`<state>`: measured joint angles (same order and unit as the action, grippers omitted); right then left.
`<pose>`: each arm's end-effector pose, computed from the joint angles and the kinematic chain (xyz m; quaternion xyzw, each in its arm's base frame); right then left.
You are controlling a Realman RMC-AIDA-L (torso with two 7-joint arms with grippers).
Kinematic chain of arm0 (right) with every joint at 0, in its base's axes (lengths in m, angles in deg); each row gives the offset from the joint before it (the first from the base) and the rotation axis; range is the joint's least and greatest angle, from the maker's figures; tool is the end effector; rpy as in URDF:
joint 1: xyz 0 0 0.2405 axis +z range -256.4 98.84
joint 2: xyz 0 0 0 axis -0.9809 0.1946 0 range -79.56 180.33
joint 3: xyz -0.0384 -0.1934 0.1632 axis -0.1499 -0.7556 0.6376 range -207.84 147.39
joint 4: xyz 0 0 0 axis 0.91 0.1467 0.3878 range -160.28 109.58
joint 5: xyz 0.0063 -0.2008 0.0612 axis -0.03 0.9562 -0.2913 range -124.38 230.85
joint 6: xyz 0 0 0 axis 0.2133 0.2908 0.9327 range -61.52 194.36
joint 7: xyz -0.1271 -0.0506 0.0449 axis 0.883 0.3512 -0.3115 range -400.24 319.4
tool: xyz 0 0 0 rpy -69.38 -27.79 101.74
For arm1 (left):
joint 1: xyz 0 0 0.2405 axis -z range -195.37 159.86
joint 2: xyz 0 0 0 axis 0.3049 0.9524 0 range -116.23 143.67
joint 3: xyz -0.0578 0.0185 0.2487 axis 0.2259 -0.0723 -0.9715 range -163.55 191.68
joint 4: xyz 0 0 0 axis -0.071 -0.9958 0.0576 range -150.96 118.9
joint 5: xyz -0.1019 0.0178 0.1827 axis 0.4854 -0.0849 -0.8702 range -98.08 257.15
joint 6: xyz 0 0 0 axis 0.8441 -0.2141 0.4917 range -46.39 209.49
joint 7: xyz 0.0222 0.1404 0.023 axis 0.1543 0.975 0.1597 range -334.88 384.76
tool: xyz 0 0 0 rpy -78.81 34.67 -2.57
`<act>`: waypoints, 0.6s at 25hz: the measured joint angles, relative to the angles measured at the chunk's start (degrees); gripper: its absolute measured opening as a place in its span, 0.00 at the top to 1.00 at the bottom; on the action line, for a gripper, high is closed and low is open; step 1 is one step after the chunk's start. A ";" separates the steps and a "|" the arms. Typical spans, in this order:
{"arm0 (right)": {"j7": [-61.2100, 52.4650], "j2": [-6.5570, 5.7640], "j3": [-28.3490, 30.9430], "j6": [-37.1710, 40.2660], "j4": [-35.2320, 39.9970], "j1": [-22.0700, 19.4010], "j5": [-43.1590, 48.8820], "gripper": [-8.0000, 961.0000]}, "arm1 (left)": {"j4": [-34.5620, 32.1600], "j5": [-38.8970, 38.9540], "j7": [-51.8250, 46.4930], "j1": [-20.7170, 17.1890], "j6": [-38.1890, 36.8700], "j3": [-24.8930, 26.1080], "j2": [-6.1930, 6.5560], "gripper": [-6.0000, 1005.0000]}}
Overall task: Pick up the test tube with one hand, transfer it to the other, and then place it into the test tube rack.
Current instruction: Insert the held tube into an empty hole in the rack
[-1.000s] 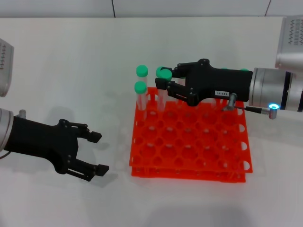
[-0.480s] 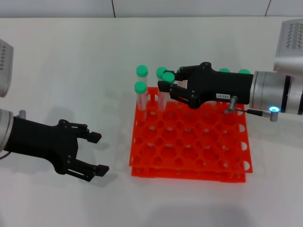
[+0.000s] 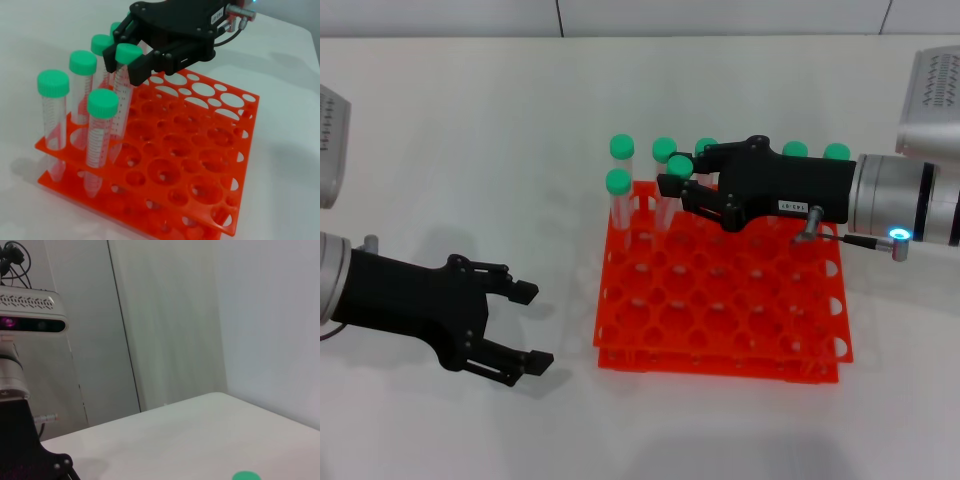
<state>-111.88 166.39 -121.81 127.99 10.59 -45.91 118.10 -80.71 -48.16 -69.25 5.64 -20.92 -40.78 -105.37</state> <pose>0.1847 0.3620 -0.0649 -0.9390 0.1401 0.2764 0.1494 -0.2546 0.2912 0.0245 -0.9839 -0.1734 -0.0388 0.0203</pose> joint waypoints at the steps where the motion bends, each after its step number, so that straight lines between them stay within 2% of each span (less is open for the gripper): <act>1: 0.00 0.00 0.00 0.08 0.00 0.05 0.00 0.72 | 0.13 0.00 0.02 0.00 0.00 0.00 0.00 0.13; 15: -0.06 -0.01 -0.16 0.19 0.01 0.38 0.00 0.72 | 0.35 0.01 0.06 0.37 0.18 0.00 0.00 0.13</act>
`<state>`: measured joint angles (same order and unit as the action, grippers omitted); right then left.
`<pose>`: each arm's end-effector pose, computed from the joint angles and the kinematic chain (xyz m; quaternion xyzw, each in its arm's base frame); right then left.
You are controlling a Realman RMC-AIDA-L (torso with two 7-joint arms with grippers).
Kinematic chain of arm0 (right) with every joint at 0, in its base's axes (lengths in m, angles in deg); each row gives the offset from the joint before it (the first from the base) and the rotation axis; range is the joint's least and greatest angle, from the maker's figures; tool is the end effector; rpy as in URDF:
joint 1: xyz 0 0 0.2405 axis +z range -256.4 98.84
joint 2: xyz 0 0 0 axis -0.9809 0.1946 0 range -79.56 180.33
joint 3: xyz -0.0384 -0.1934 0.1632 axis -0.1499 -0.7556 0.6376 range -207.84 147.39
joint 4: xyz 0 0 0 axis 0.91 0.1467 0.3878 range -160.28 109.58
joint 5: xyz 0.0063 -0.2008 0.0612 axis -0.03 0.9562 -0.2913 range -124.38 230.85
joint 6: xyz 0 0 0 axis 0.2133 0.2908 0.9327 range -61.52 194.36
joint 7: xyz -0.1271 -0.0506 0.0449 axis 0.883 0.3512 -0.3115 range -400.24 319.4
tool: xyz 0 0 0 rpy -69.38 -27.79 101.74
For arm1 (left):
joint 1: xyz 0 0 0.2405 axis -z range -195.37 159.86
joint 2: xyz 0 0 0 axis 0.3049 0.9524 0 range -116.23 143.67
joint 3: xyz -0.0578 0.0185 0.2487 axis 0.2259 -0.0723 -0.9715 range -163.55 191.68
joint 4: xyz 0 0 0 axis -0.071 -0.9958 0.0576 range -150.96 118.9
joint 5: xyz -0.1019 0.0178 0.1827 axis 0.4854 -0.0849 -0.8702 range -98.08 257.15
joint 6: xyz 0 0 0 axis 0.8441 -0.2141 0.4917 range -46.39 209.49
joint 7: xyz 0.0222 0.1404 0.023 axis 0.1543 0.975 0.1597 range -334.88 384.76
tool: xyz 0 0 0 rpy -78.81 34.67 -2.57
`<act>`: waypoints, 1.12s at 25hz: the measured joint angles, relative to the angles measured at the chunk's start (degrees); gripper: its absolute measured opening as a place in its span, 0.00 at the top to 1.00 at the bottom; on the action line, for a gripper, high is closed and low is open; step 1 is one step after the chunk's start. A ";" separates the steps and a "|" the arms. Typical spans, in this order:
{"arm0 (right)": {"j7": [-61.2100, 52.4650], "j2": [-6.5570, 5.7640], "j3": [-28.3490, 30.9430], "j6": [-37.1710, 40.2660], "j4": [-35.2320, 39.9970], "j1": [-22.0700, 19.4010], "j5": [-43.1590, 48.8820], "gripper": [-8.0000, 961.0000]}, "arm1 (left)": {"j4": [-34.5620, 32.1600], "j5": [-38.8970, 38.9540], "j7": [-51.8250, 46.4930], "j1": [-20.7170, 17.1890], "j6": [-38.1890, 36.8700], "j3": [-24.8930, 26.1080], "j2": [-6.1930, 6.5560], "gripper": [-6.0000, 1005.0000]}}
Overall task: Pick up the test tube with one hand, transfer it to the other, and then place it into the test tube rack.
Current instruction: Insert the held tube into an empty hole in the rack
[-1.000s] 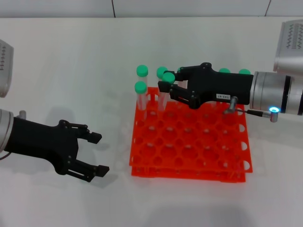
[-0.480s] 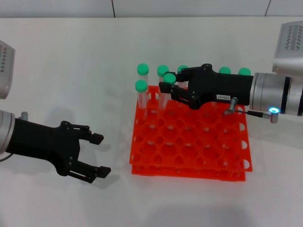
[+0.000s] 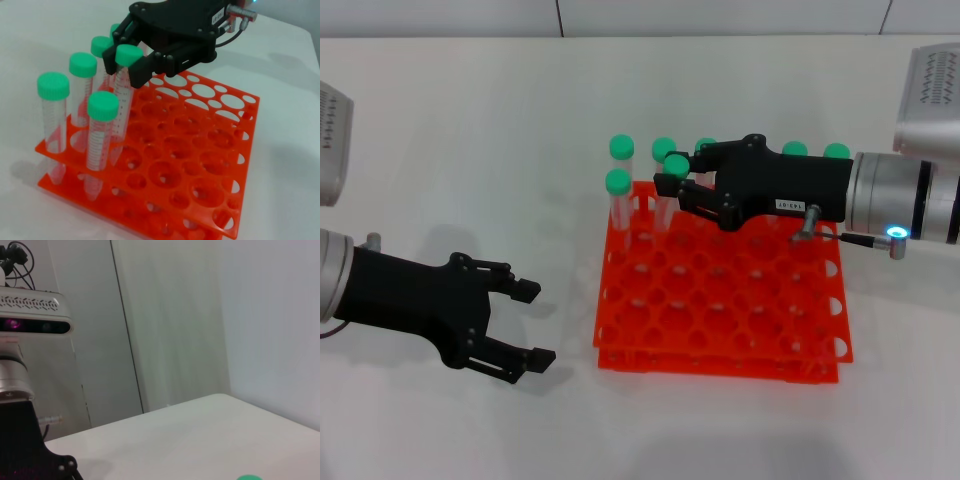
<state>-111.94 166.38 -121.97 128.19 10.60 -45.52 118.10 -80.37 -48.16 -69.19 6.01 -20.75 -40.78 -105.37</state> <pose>0.1819 0.3625 -0.0653 -0.9399 0.1364 0.2770 0.1458 -0.2535 0.2927 0.0237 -0.9841 -0.1719 -0.0394 0.0198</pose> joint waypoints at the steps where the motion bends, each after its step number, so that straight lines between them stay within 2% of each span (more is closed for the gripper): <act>1: -0.01 -0.03 -0.09 0.00 0.03 0.00 0.00 0.72 | 0.00 0.00 0.00 0.03 -0.01 0.00 0.00 0.13; 28: -0.03 -0.08 -0.63 -0.25 0.49 0.24 0.00 0.71 | -0.37 -0.01 0.17 0.15 -0.17 0.01 0.18 0.13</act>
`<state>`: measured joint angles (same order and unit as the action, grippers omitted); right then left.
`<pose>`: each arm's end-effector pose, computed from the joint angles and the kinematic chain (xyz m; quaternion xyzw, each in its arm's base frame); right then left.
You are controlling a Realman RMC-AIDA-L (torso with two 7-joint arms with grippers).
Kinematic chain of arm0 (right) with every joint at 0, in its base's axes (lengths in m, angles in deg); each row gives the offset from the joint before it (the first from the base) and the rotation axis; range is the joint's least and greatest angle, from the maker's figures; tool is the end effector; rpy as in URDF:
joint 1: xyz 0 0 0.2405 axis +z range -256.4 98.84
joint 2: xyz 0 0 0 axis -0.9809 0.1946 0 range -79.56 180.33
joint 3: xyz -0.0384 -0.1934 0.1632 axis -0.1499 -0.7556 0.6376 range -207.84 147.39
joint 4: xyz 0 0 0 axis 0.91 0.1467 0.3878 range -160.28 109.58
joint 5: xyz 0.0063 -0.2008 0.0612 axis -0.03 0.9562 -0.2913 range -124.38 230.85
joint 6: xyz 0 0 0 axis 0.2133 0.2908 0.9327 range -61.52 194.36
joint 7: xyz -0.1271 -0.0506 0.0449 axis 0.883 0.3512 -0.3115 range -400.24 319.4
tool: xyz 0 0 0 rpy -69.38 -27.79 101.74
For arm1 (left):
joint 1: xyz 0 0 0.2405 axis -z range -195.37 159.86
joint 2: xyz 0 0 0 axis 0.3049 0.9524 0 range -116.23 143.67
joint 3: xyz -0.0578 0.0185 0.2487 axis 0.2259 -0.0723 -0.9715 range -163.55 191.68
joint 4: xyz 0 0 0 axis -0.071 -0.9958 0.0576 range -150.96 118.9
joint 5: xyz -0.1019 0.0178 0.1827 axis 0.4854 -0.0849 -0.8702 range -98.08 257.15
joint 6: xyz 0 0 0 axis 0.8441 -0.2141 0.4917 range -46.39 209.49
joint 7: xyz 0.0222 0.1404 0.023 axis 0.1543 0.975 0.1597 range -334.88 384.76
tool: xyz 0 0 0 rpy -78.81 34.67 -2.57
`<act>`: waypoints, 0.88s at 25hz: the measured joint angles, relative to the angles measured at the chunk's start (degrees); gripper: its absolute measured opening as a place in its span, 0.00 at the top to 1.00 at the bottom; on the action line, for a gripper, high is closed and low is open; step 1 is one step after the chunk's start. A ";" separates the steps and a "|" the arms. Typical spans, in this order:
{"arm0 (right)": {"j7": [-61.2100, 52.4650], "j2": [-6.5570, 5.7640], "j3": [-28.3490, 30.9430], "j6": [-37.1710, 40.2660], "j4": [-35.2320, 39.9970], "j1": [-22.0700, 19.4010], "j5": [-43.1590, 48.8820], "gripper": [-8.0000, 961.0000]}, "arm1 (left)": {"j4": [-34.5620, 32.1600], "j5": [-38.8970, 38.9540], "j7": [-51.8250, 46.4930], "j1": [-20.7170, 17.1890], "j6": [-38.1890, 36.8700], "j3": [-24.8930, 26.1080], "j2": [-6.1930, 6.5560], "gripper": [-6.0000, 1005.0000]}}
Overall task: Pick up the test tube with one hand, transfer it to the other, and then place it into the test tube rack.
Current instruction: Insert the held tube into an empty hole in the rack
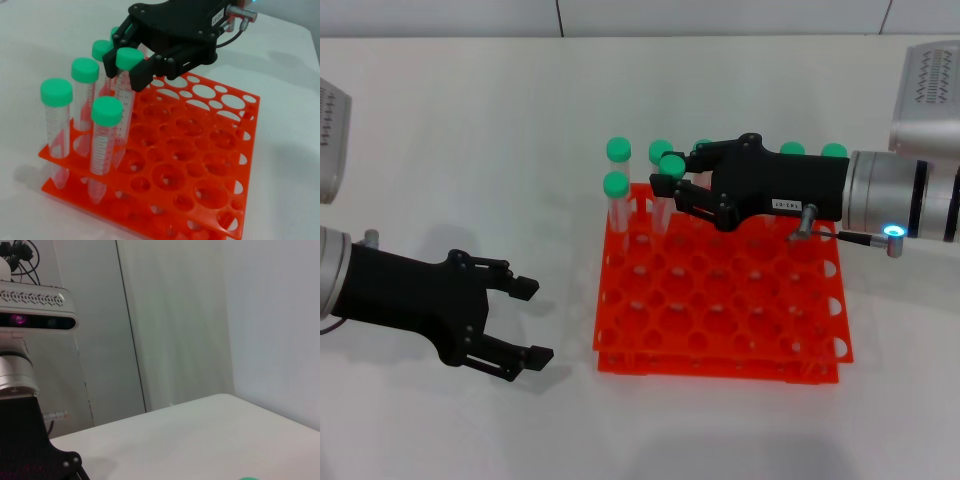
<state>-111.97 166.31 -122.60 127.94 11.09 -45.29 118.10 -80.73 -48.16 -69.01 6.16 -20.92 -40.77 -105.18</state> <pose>0.1788 0.3627 -0.0662 -0.9418 0.1298 0.2751 0.1434 -0.2525 0.2938 0.0257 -0.9851 -0.1667 -0.0375 0.0213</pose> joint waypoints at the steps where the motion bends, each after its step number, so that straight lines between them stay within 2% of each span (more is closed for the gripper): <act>1: 0.00 0.00 0.00 0.00 0.00 0.00 0.00 0.71 | -0.02 0.00 0.00 0.01 -0.03 0.02 0.00 0.13; 22: 0.00 0.00 0.00 0.01 -0.37 0.09 0.00 0.71 | -0.08 0.00 0.01 0.09 0.03 0.08 -0.01 0.13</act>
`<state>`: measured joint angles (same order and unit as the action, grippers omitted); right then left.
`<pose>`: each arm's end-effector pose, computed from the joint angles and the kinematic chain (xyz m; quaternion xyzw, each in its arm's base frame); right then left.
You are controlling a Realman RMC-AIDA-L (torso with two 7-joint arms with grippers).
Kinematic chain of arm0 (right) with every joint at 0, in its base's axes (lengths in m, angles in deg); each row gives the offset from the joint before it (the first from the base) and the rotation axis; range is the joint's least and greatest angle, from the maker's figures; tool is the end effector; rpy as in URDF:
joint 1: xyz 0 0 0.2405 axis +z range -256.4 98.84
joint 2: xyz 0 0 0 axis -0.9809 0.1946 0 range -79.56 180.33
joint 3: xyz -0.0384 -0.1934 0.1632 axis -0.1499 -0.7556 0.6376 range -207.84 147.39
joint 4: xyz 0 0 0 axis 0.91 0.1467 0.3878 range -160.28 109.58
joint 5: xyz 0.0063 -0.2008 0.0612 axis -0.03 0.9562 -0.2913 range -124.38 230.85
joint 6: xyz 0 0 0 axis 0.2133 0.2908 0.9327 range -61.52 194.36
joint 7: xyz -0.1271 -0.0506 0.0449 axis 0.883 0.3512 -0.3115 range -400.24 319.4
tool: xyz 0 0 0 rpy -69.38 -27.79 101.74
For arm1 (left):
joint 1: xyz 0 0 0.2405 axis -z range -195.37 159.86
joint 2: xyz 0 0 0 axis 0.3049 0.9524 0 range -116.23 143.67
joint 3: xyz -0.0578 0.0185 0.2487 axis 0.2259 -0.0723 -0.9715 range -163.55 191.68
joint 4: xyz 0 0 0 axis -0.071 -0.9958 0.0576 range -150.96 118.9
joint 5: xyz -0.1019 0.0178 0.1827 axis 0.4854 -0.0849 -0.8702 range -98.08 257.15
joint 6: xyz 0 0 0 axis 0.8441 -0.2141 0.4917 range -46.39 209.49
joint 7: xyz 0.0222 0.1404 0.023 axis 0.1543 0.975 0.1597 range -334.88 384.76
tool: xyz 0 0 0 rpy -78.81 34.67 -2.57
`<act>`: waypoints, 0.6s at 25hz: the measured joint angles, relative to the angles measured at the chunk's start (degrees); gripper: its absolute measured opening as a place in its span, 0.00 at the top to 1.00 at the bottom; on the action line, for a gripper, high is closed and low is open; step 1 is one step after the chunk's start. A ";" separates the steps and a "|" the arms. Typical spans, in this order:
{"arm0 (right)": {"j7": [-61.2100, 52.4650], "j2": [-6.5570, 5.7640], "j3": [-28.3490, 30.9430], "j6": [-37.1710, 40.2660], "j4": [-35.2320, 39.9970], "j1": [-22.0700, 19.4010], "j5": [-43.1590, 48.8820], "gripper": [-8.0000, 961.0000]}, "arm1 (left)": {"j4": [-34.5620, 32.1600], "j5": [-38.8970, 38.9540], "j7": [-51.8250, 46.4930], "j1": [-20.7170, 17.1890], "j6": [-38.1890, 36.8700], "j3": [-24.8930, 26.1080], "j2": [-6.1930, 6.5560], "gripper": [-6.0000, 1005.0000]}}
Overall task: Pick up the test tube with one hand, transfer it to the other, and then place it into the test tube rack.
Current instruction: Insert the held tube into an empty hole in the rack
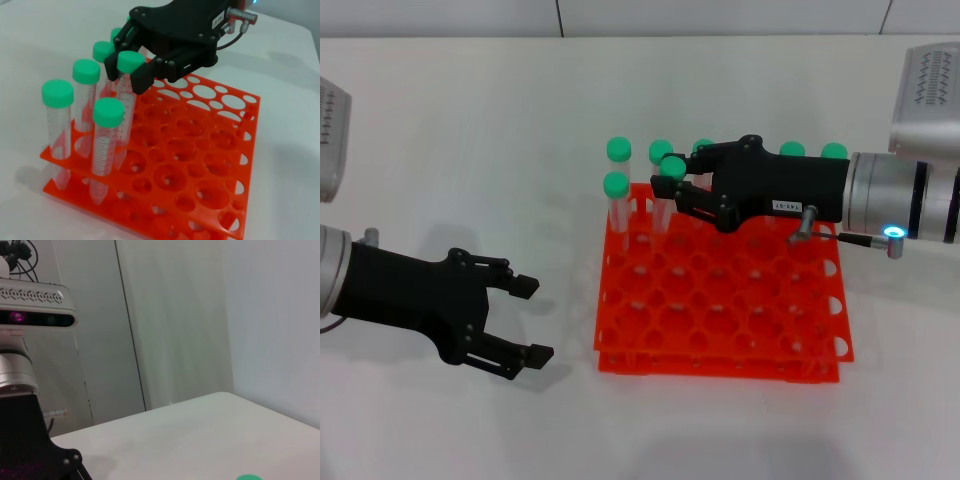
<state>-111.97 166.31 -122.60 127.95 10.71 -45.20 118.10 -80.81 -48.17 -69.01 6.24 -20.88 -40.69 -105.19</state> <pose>0.1799 0.3626 -0.0667 -0.9419 0.1321 0.2738 0.1430 -0.2521 0.2944 0.0261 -0.9852 -0.1659 -0.0376 0.0225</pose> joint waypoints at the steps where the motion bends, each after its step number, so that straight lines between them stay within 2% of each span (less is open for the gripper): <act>1: 0.00 0.00 0.00 0.00 0.00 0.03 0.00 0.71 | 0.00 0.00 -0.01 0.00 0.04 0.00 0.00 0.13; 15: 0.00 -0.09 0.00 0.00 -0.30 0.52 0.00 0.71 | 0.00 0.00 0.00 0.16 0.14 0.00 0.00 0.13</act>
<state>-111.96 166.22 -122.60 127.95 10.41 -44.68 118.10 -80.81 -48.17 -69.01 6.40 -20.75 -40.69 -105.19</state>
